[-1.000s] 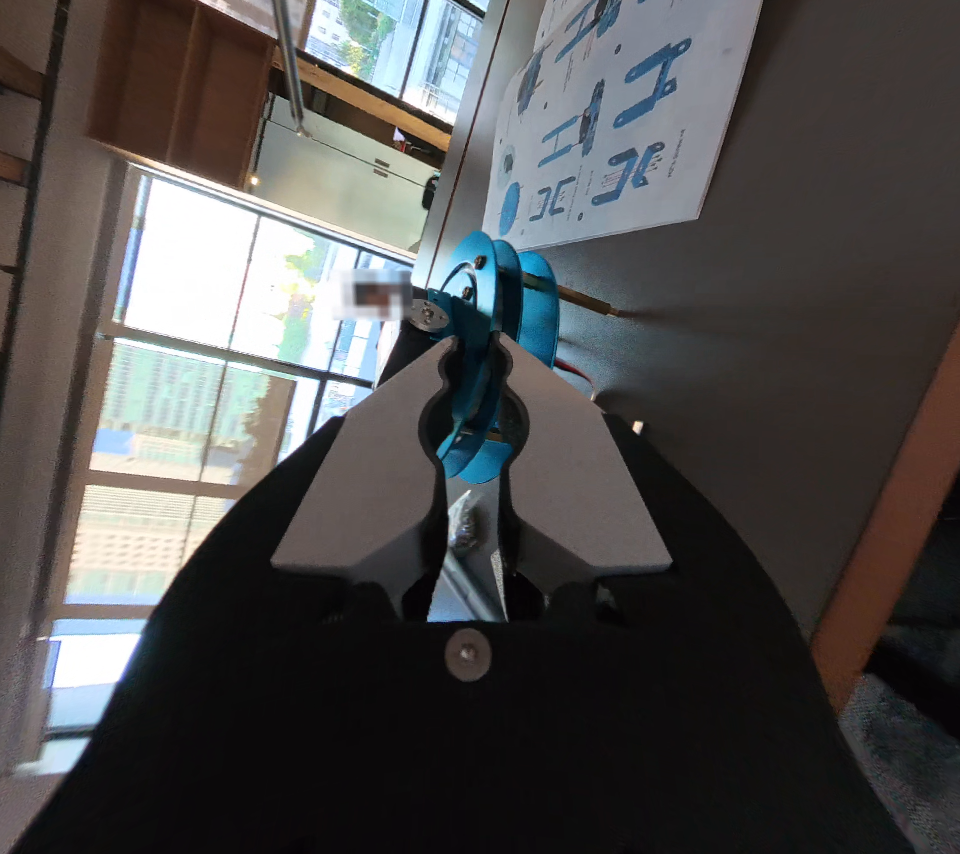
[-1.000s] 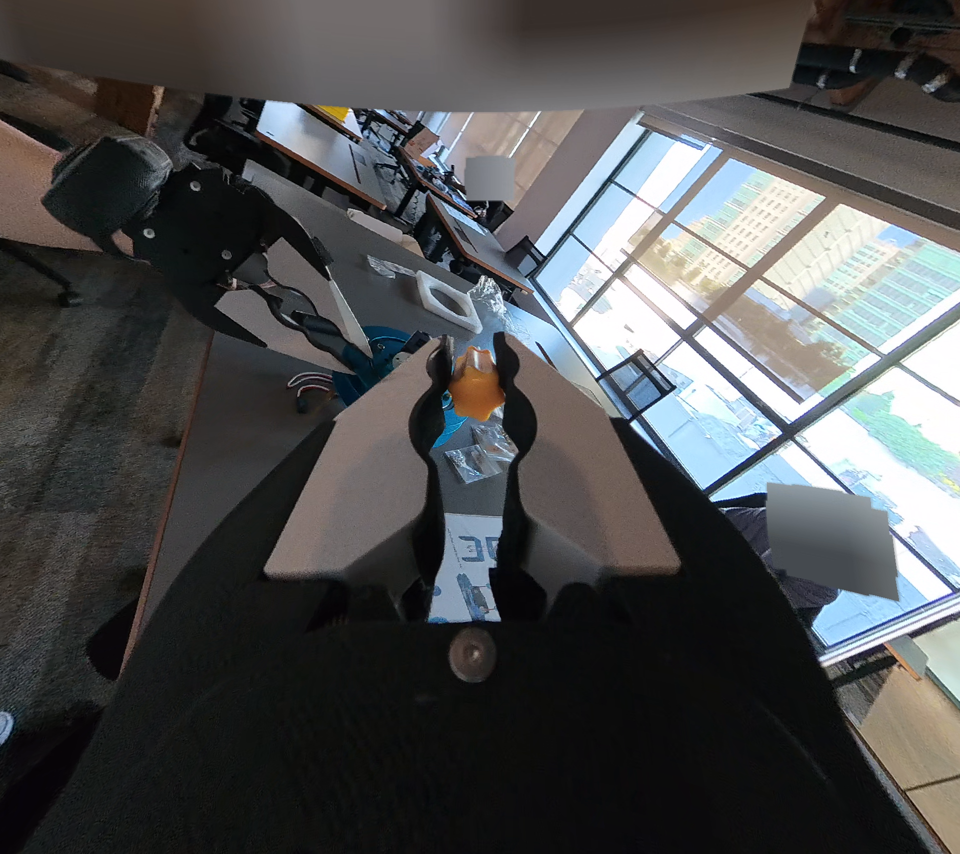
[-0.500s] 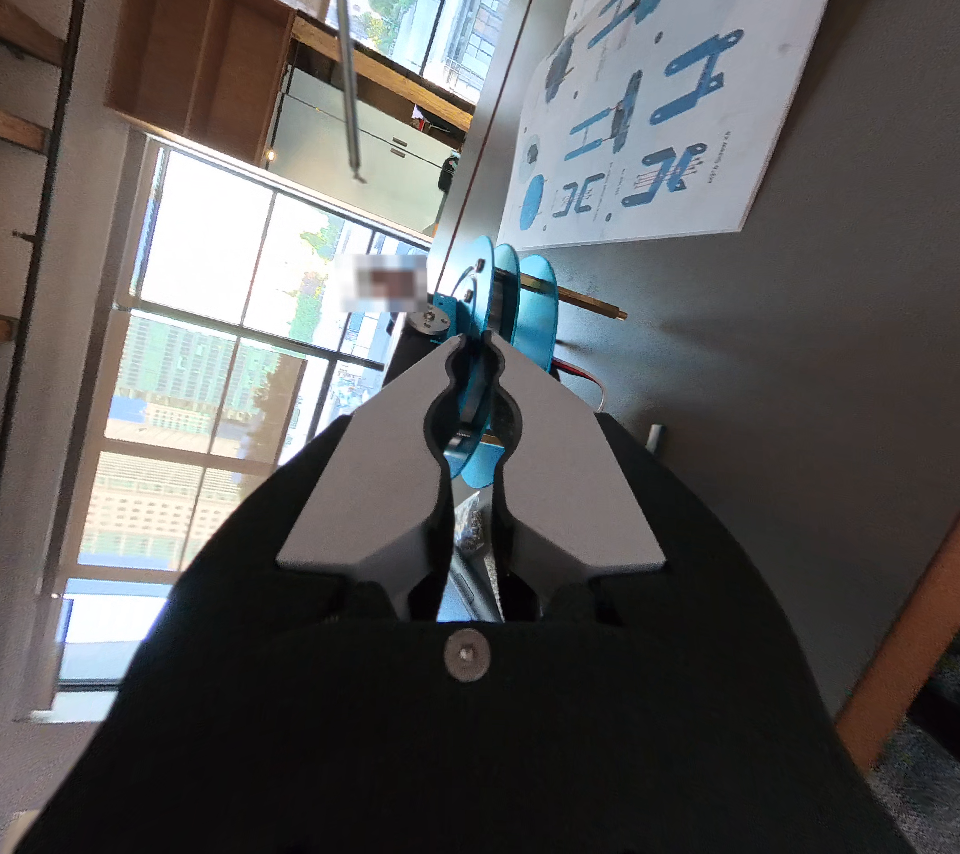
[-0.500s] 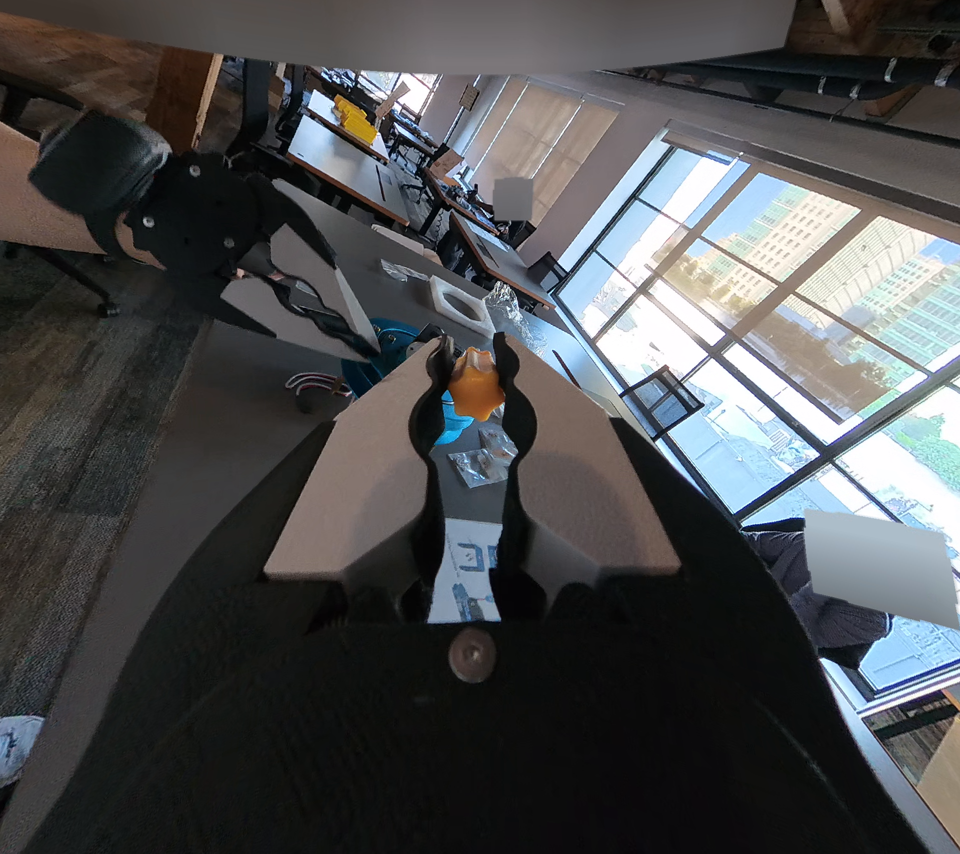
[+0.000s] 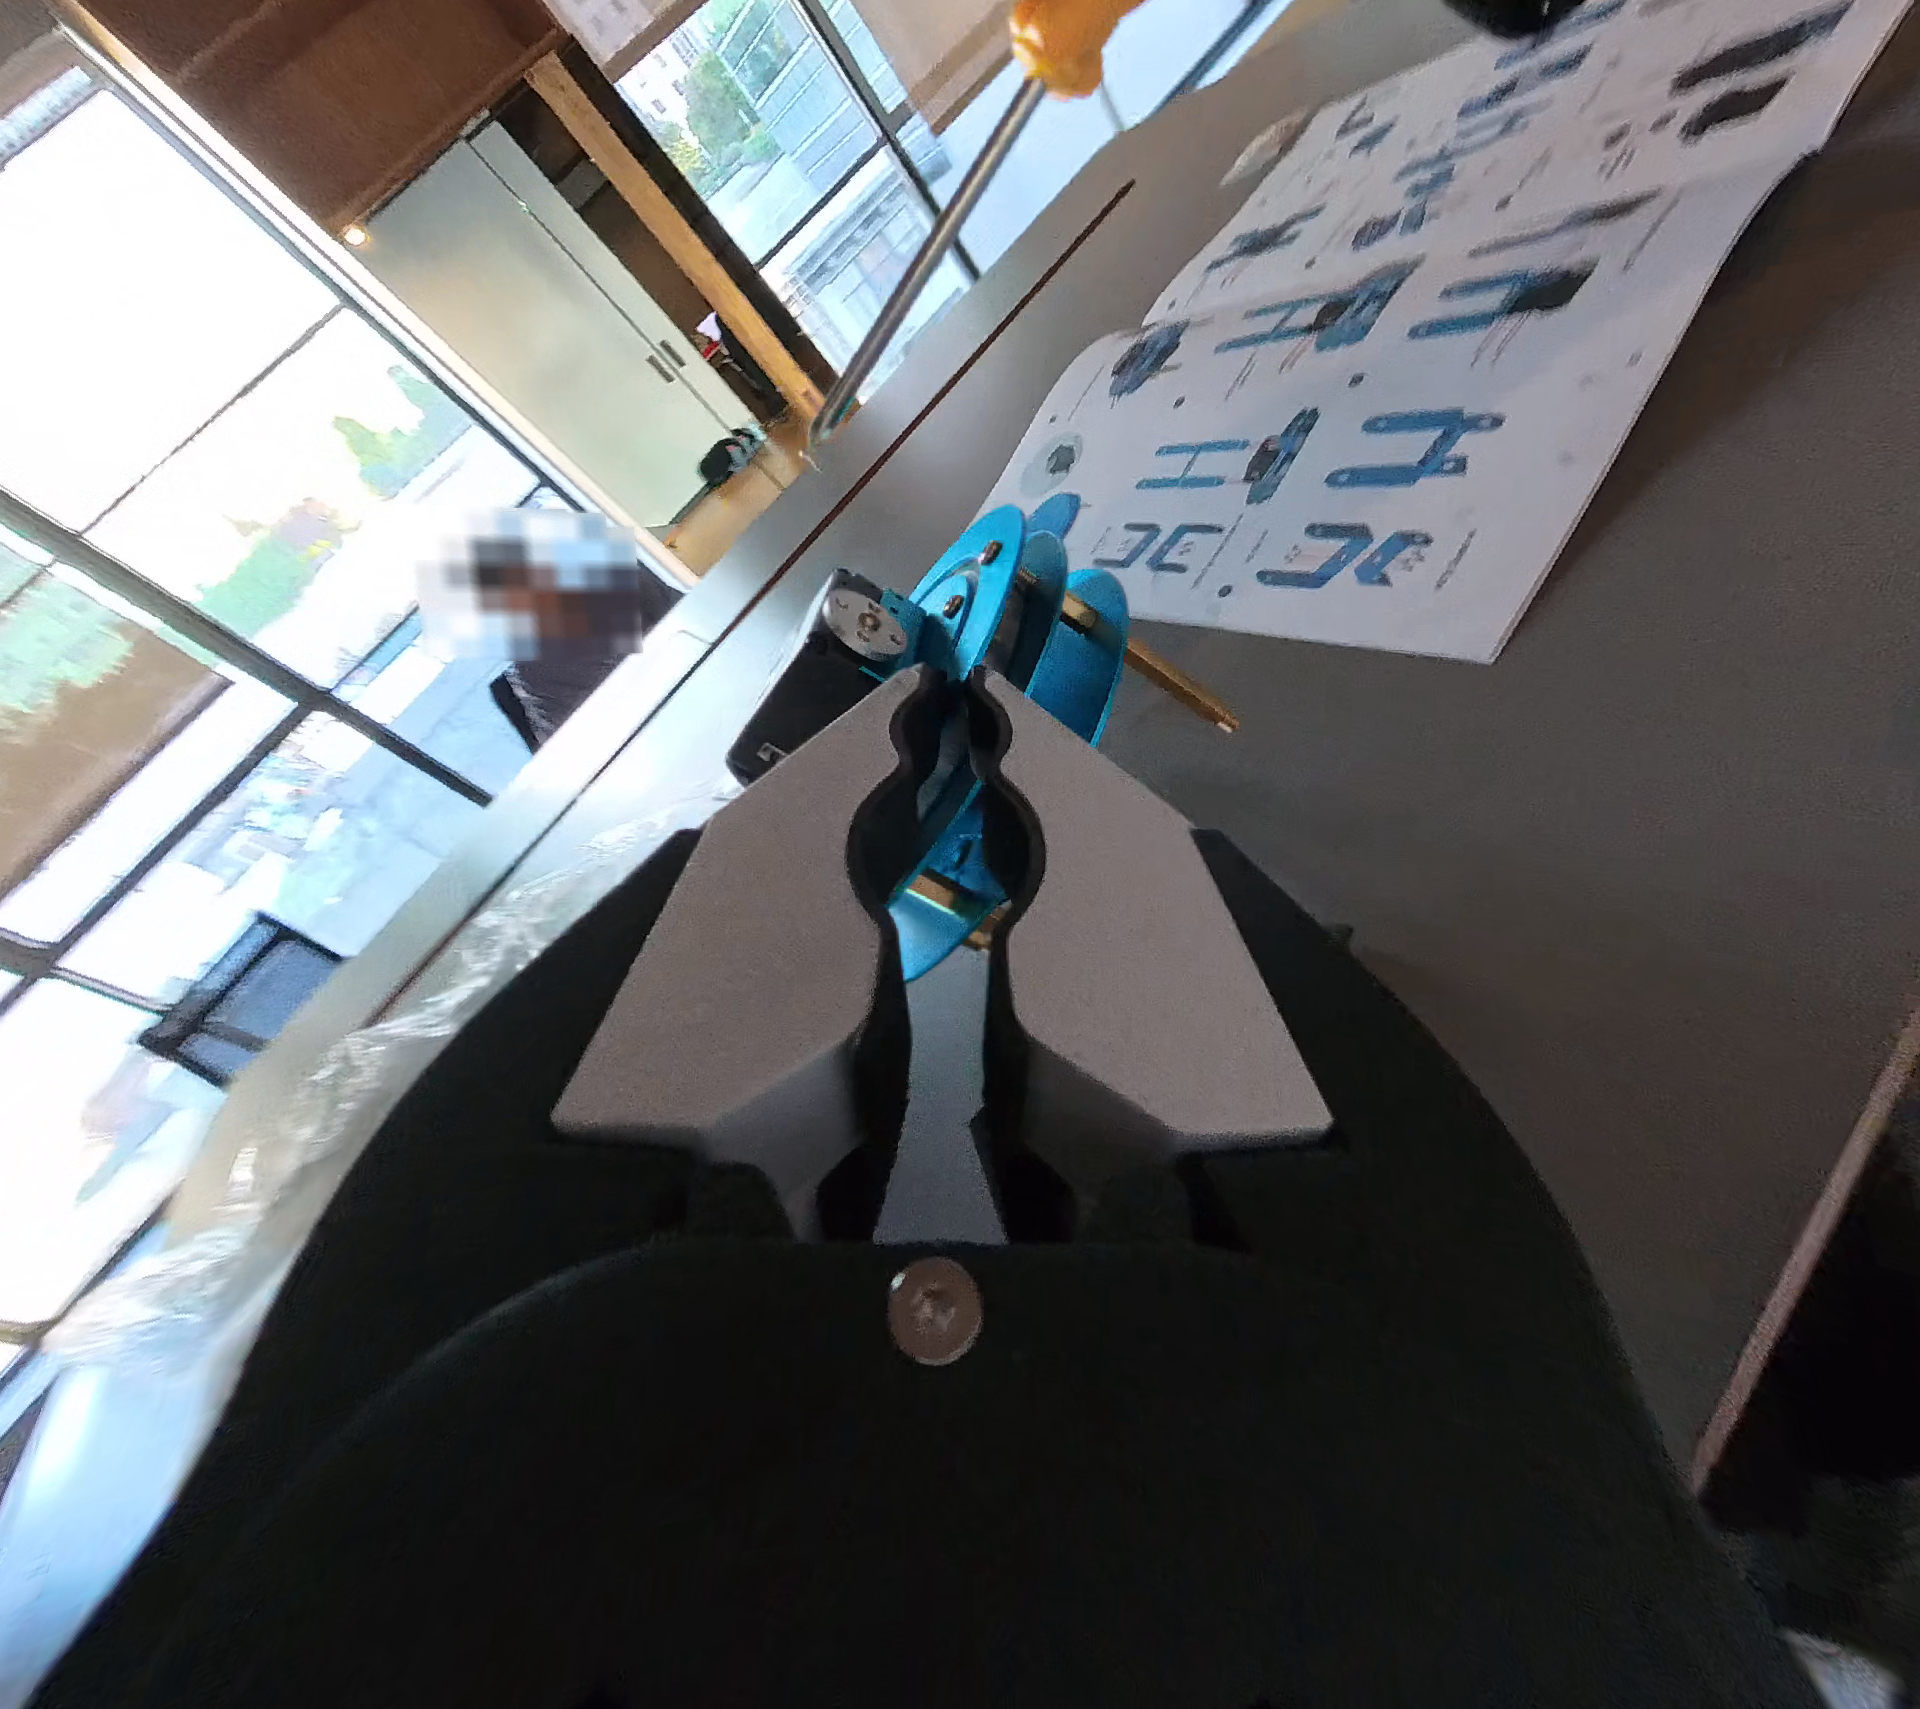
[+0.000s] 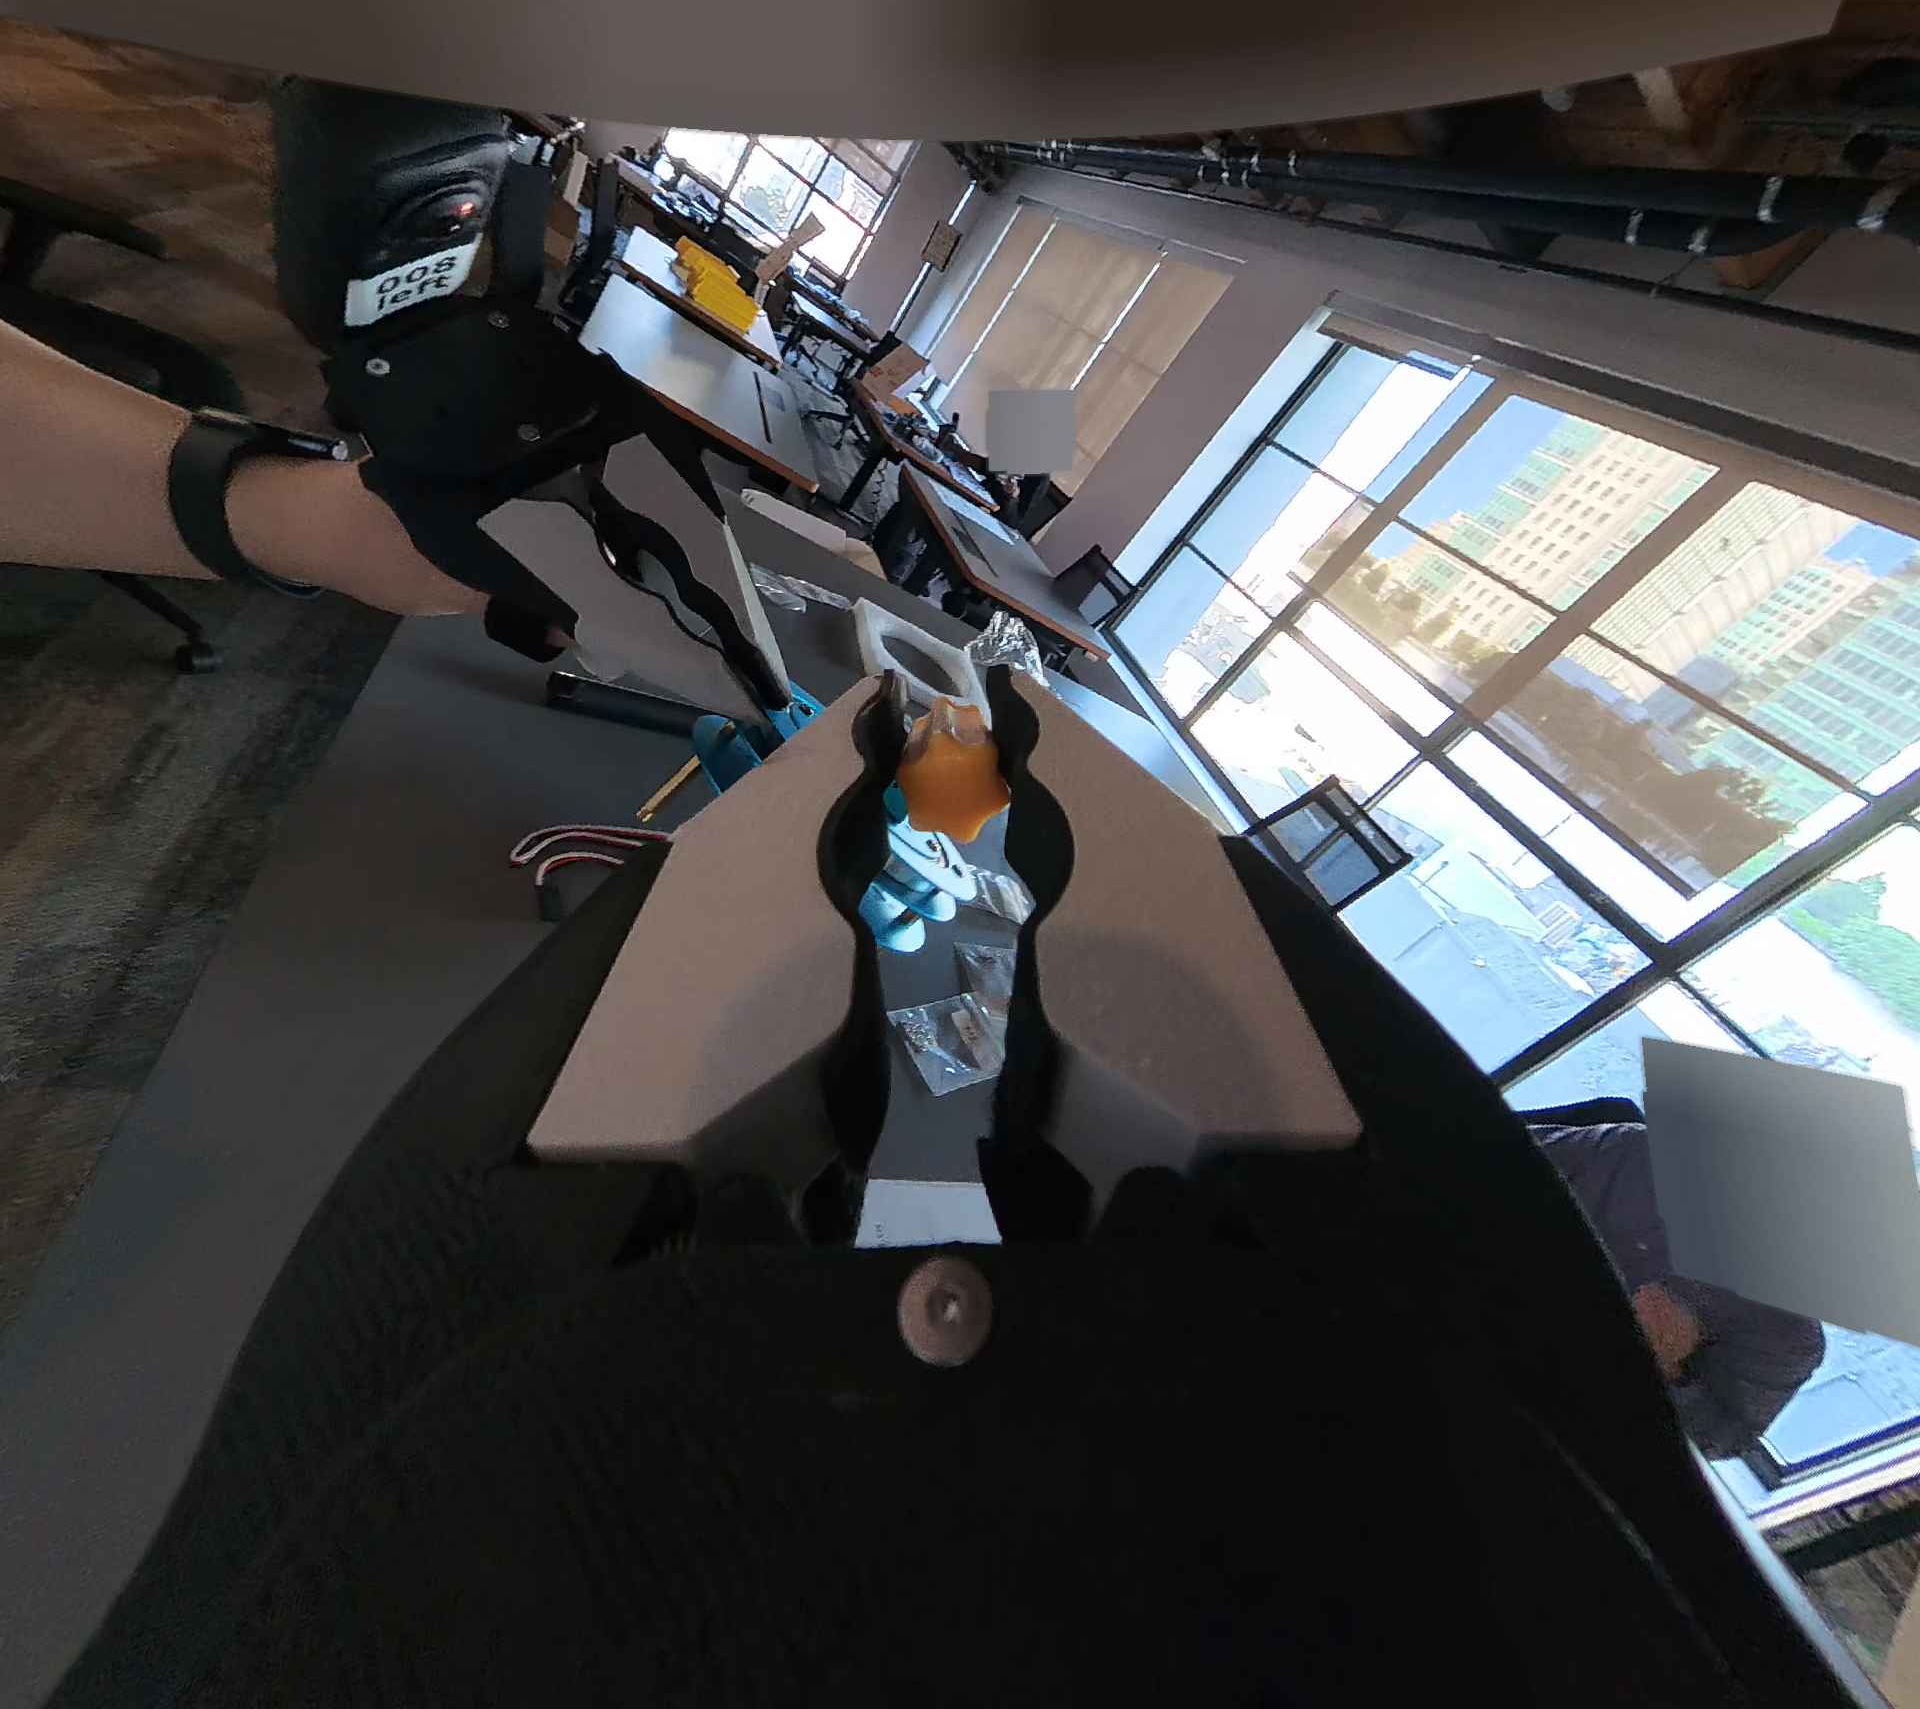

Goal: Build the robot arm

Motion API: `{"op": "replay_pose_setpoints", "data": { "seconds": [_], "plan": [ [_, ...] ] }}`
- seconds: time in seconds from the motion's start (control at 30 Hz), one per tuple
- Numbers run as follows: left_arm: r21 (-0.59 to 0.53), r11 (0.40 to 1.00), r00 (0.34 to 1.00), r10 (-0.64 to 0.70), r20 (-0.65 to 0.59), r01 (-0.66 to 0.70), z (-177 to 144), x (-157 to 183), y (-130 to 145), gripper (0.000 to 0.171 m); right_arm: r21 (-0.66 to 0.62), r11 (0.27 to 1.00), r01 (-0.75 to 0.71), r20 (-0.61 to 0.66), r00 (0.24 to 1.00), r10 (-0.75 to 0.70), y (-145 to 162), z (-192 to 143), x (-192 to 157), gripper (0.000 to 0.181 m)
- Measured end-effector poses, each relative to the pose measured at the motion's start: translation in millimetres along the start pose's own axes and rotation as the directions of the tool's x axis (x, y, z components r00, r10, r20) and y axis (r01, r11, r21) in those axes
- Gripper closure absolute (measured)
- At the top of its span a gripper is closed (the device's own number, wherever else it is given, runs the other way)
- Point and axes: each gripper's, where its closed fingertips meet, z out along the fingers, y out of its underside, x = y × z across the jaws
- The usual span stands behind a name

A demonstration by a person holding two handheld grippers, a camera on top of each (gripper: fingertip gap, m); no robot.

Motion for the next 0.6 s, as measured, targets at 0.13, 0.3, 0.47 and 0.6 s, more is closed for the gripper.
{"op": "replay_pose_setpoints", "data": {
  "seconds": [0.13, 0.3, 0.47, 0.6],
  "plan": [
    [0.05, 0.989, 0.989, -0.14, -0.05, 0.143, -3, -4, 1, 0.169, 0.011, 1.0, 0.005, -0.016, 1.0, -0.005, -5, 2, 3, 0.166],
    [0.083, 0.984, 0.986, -0.155, -0.057, 0.16, -3, -21, 4, 0.17, 0.025, 1.0, -0.011, -0.025, 1.0, 0.012, -5, 9, 10, 0.166],
    [0.091, 0.987, 0.988, -0.127, -0.091, 0.135, -1, -40, 10, 0.171, 0.014, 0.999, -0.038, -0.023, 0.999, 0.038, 6, 21, 18, 0.166],
    [0.115, 0.978, 0.977, -0.16, -0.138, 0.176, 0, -48, 14, 0.171, 0.023, 0.998, -0.056, -0.022, 0.998, 0.057, 9, 30, 23, 0.166]
  ]
}}
